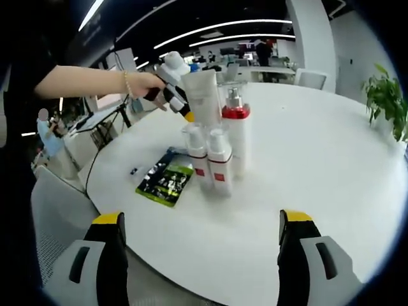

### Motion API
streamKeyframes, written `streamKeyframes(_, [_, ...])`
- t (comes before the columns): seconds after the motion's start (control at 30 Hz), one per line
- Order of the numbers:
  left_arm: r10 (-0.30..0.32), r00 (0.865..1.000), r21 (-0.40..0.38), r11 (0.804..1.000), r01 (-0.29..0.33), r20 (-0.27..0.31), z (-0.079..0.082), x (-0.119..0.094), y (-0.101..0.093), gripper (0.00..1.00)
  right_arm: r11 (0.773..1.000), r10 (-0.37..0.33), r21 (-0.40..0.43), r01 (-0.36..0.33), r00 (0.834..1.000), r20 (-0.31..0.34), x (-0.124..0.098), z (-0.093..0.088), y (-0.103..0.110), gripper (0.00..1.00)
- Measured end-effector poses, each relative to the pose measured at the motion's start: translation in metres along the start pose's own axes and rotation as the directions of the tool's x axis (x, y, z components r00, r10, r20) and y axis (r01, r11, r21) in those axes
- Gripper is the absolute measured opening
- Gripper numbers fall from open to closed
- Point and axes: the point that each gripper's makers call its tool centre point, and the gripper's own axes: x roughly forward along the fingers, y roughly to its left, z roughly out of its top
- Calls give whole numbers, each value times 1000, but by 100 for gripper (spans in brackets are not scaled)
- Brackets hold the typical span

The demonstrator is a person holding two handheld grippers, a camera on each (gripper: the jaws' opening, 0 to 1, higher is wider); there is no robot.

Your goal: Arrange the skincare products in the storage area until every visible bottle or jar stands upright without overlapping.

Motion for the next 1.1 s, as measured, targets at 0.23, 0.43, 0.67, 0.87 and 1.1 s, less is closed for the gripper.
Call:
streamKeyframes(0.23, [-2,1000,32,999,2,3,17,21,18,84,1000,-5,15,5,1000,-4,0,-2,-3,99])
streamKeyframes(0.43, [-20,1000,42,999,21,-19,26,37,27,82,1000,-10,21,10,1000,-6,0,-2,-4,99])
streamKeyframes(0.67, [-45,999,46,998,46,-16,33,46,28,80,1000,-7,20,7,1000,-10,1,-4,-4,99])
streamKeyframes(0.87, [-37,999,78,996,37,-2,39,57,34,74,1000,-10,26,11,1000,-12,1,-5,-5,99])
streamKeyframes(1.1, [-8,1000,30,1000,7,18,38,65,41,65,1000,-10,26,11,1000,-17,2,-6,-5,99])
